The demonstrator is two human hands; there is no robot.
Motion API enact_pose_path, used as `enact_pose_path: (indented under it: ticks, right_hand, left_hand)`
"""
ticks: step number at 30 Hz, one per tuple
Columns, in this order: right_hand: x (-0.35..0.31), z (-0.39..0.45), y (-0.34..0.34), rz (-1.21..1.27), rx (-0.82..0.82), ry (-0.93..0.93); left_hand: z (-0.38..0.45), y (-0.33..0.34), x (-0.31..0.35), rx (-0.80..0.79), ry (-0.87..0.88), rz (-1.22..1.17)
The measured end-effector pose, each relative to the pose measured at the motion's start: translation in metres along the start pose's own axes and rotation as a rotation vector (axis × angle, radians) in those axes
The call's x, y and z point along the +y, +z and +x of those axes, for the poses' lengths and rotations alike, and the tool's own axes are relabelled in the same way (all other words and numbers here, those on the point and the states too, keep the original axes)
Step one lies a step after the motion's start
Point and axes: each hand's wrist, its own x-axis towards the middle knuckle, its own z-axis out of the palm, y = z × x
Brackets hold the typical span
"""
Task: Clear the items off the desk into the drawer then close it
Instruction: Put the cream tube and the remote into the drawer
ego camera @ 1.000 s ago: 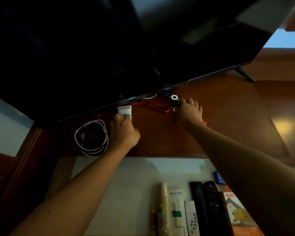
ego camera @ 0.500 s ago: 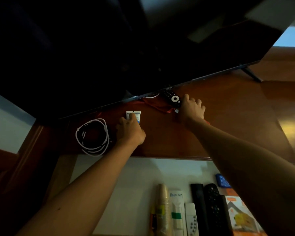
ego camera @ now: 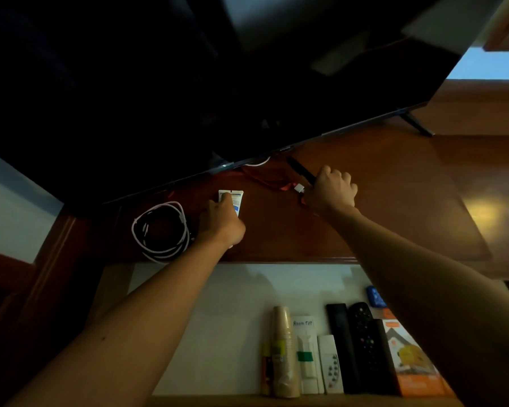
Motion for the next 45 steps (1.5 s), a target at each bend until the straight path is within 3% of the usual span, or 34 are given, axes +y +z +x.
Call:
enact_pose_path:
  ticks: [4,9,15,29,40,45]
  right_hand:
    - [0.000,-0.030,-0.006,0.059,0.008,0.056]
    - [-0.015,-0.083,-0.006,0.363,0.023,0.070]
    - [-0.038,-0.162,0.024,0.507,-0.028,0.110]
    - [-0.032,-0.263,0.086,0.391,-0.170,0.037]
    - [-0.050,-0.270,0.118,0.252,-0.366,0.101]
    - [-0.063,-0.259,0.132,0.338,-0.494,0.213]
  left_hand:
    - [-0.014,-0.002,-0.006,0.016,0.026,-0.005]
    - [-0.039,0.000,-0.016,0.045,0.067,-0.088]
    - [-0.081,0.009,-0.036,0.058,0.139,-0.169]
    - [-0.154,0.052,-0.104,0.034,0.194,-0.176]
    - [-0.155,0.080,-0.144,-0.103,0.026,-0.092]
    - [-0.151,0.101,-0.159,-0.181,-0.060,-0.068]
